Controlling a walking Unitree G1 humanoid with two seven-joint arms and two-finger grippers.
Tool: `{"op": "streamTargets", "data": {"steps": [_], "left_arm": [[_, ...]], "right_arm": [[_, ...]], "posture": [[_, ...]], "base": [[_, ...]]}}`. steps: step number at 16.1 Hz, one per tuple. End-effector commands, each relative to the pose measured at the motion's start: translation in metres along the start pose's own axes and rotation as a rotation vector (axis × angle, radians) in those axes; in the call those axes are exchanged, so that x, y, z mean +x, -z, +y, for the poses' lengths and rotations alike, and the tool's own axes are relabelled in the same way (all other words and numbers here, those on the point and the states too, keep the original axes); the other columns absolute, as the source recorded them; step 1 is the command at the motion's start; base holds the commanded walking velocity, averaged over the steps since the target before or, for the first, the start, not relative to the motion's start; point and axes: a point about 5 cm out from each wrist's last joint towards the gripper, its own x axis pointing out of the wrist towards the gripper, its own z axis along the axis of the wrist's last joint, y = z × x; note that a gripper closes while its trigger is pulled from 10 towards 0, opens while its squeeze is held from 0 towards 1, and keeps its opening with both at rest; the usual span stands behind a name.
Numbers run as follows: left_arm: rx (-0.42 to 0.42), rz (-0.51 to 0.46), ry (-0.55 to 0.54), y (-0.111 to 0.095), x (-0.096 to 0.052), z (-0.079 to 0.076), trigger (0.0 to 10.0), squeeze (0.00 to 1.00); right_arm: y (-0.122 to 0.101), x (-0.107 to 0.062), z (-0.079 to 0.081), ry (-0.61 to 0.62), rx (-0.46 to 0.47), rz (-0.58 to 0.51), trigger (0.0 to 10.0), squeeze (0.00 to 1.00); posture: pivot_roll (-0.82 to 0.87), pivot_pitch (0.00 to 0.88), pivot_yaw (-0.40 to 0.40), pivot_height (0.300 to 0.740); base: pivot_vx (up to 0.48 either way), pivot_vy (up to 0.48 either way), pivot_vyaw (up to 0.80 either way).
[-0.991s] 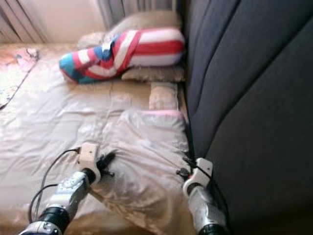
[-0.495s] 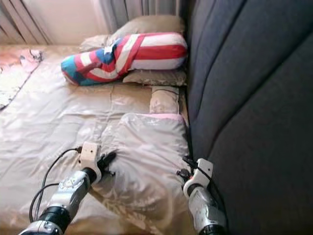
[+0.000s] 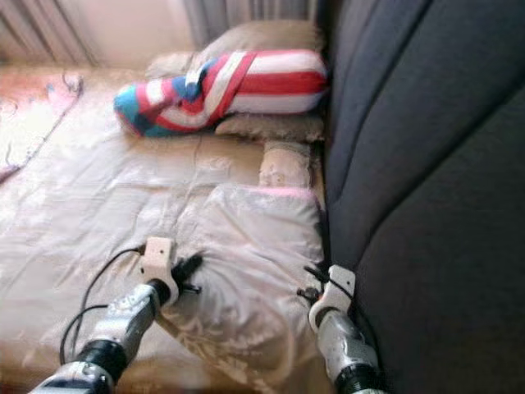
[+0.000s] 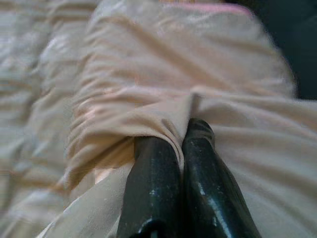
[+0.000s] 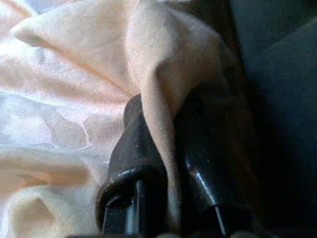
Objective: Clean up the room
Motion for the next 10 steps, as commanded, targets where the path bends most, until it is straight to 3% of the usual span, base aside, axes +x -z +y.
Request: {"op": "streamTargets", "data": {"steps": [1, 10], "left_arm": [[-0.017, 0.006, 0.001, 0.0022, -0.0004, -0.0005, 10.0, 0.00], [-0.025, 0.034, -0.013, 0.0095, -0.0003, -0.0004, 10.0, 0.00]], "right_arm": [[-0.0127, 0.0017, 0.0084, -0.018, -0.018, -0.053, 10.0, 0.00], [-0.0063, 0.0041, 0.0039, 0.005, -0.027, -0.045, 10.0, 0.00]], "posture": [[-0.01, 0.158, -0.011, 0.740], [-0.01, 0.166, -0.006, 0.740]], "base": [[0.000, 0.000, 0.00], [0.000, 0.000, 0.00]]}}
